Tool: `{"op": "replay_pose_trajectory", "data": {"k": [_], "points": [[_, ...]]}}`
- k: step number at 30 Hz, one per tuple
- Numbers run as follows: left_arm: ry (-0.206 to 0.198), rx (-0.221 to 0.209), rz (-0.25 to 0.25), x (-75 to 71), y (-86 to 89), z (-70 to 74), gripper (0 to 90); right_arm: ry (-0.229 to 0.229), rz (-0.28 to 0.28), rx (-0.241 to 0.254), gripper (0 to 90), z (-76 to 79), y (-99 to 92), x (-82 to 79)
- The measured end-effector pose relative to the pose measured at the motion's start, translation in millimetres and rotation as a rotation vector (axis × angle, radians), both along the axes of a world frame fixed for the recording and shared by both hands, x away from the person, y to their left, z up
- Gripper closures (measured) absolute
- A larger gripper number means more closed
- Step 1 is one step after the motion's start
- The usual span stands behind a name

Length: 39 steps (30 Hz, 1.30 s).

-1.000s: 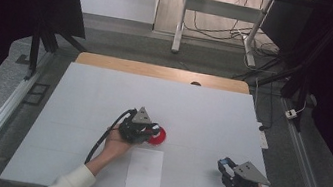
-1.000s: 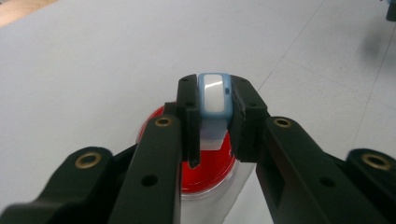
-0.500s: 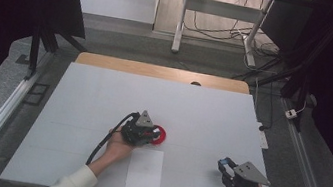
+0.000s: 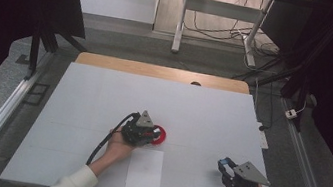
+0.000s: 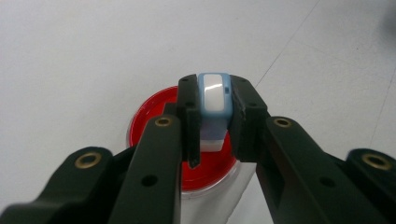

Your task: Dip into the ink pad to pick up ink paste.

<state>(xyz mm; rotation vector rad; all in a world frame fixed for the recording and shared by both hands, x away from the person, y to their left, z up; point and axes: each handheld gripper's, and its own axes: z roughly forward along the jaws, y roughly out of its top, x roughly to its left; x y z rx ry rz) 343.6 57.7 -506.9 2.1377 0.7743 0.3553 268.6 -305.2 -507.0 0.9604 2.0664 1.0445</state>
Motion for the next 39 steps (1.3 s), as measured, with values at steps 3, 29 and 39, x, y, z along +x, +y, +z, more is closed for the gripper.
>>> {"op": "replay_pose_trajectory", "data": {"k": [3,29,39], "points": [[-0.004,0.005,0.000,-0.1,-0.7,-0.1,75.9,-0.002,0.001,0.002,64.6,-0.1,0.2,0.0],[-0.019,0.028,-0.001,0.0,-4.8,-4.0,76.1,-0.002,0.002,0.001,64.6,0.1,1.2,-0.3],[-0.044,0.058,0.001,-2.9,-8.3,-4.6,76.3,-0.004,-0.002,0.002,64.6,1.0,2.7,-1.8]]}}
